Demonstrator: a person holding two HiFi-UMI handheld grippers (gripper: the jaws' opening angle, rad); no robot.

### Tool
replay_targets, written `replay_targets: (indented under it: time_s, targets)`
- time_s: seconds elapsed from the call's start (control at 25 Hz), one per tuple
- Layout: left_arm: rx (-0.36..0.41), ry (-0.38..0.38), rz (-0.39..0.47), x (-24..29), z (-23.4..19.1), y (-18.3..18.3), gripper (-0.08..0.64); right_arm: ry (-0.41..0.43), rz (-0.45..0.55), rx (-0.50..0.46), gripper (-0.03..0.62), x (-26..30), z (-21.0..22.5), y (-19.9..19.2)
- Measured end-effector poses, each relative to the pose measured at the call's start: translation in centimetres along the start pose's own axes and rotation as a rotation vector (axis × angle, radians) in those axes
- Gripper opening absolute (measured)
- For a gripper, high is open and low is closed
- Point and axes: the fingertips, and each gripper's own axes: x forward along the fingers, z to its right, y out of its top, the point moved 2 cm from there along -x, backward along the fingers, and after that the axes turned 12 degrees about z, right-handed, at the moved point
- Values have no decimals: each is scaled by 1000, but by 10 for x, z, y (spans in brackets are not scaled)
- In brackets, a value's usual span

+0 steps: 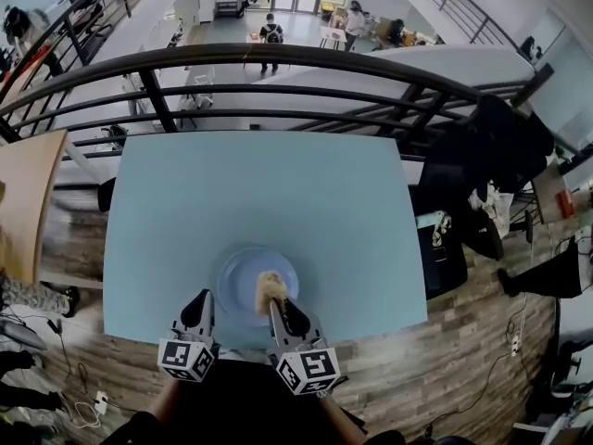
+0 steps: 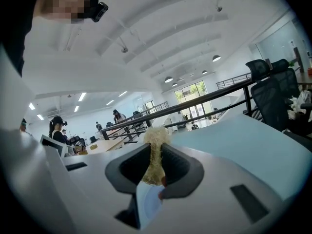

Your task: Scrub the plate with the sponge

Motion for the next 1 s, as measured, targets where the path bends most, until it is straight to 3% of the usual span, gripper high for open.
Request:
replay_targets:
  time_s: [0.56, 1.0]
  targets:
    - [-9, 93, -75, 13, -5, -45, 2, 109, -125, -25, 69, 34, 16, -45]
    - [-71, 179, -213, 23, -30, -104, 2, 103, -207, 8, 69, 57, 27, -81]
